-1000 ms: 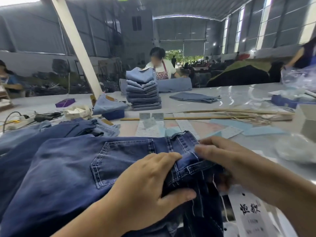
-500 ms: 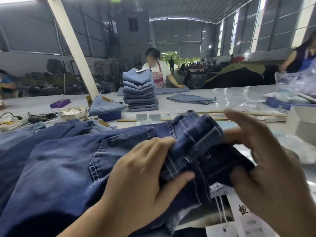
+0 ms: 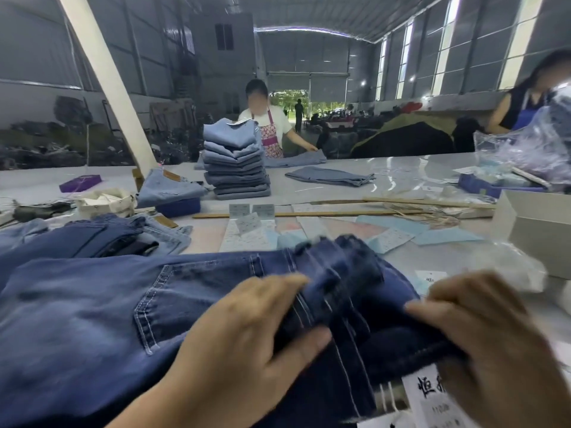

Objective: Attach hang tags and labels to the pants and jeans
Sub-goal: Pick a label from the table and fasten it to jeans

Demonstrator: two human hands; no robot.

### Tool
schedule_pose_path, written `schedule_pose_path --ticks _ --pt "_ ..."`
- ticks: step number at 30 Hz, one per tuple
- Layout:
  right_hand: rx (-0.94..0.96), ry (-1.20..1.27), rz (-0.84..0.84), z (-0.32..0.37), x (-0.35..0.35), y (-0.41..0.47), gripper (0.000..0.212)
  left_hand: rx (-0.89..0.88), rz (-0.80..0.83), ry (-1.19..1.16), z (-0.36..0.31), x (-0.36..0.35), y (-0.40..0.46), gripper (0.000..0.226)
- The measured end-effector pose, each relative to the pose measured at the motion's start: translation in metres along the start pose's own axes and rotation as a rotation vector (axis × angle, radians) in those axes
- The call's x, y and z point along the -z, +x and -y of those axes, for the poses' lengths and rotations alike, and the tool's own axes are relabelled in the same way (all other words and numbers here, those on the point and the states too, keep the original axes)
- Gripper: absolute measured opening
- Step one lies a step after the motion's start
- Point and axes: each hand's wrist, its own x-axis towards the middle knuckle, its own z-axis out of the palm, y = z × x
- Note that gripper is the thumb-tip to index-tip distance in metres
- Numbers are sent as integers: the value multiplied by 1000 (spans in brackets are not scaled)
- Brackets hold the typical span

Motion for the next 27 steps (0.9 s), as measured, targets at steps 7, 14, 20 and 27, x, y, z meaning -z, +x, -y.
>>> schedule_pose_path --ticks 7,14,20,27 --pt "-27 113 104 -13 -12 -18 24 46 269 -118 17 1 1 75" --pt "-250 368 594 -25 4 0 15 246 421 -233 3 14 41 60" --pt "-398 532 460 -9 26 33 56 358 532 -8 -9 -11 104 54" --pt "-526 703 157 39 -17 35 26 567 286 -529 2 -28 76 55"
